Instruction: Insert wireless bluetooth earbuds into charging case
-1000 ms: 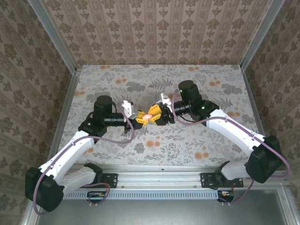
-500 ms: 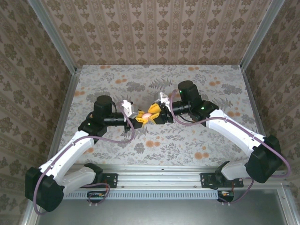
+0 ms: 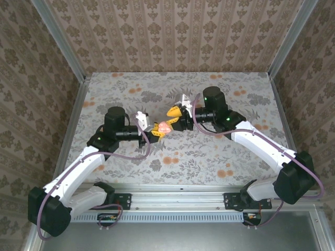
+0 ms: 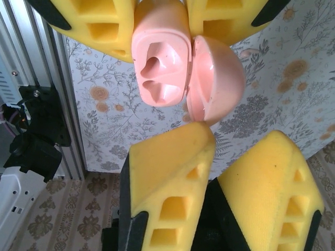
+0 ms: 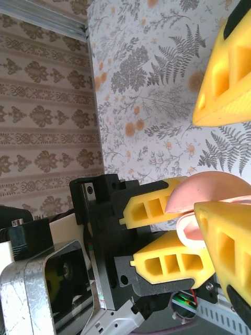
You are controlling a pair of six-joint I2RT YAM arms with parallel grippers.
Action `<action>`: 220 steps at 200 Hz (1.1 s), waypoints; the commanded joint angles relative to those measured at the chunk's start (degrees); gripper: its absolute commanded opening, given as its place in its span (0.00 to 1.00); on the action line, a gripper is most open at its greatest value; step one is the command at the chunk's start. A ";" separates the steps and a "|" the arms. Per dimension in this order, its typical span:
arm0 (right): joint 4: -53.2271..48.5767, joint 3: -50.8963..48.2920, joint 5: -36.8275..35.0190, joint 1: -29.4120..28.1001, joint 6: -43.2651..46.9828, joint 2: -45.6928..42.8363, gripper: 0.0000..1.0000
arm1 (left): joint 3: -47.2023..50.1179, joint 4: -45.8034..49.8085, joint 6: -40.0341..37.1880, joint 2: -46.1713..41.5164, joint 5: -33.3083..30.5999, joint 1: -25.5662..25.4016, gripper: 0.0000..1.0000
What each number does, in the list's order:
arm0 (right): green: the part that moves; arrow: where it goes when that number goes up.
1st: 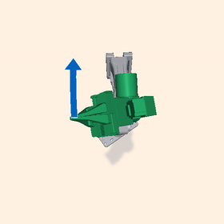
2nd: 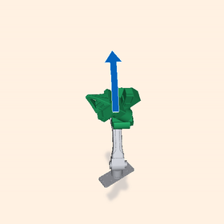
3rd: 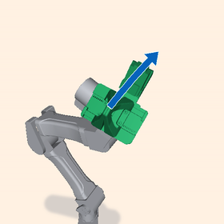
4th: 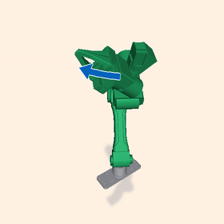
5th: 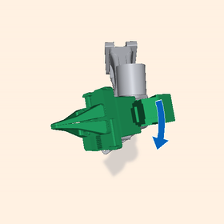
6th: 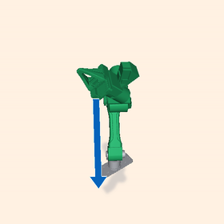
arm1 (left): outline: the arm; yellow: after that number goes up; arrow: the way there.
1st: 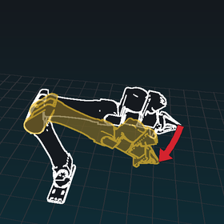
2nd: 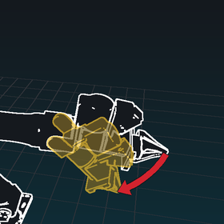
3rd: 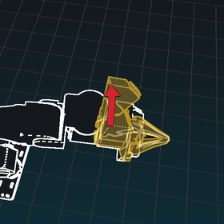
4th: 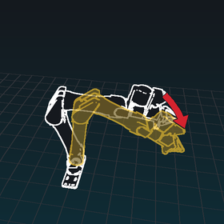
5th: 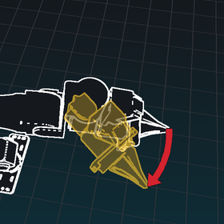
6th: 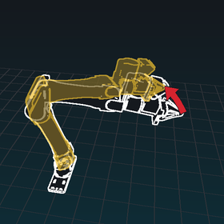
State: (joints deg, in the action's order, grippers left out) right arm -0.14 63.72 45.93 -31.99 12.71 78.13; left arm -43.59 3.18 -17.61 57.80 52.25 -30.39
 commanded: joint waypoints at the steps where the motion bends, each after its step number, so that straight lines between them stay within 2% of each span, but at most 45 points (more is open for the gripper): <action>1: 1.81 1.35 -2.69 0.39 -2.10 0.71 0.42 | -0.72 -0.80 -0.24 -1.29 2.37 -0.32 0.19; 130: -0.30 3.91 -3.73 0.35 -6.69 -2.54 0.49 | 8.36 -16.36 12.35 -1.07 -5.11 0.23 0.19; 166: -8.33 6.94 -11.65 -0.53 -9.50 -2.11 0.51 | 12.79 -24.49 17.92 0.25 -9.40 1.76 0.18; 184: -11.98 8.03 -15.65 -0.62 -11.92 -1.87 0.53 | 15.36 -29.57 22.45 0.86 -8.99 3.94 0.18; 191: -13.30 8.59 -17.49 -0.65 -13.19 -1.69 0.54 | 16.29 -31.25 23.92 1.12 -8.76 6.62 0.18; 220: -19.45 11.23 -27.87 -0.82 -24.97 -0.09 0.54 | 18.68 -33.28 26.65 0.46 -9.39 11.51 0.18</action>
State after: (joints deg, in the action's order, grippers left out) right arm -11.70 71.72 28.88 -32.51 -1.28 76.93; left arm -26.04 -23.70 3.90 59.05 43.86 -21.63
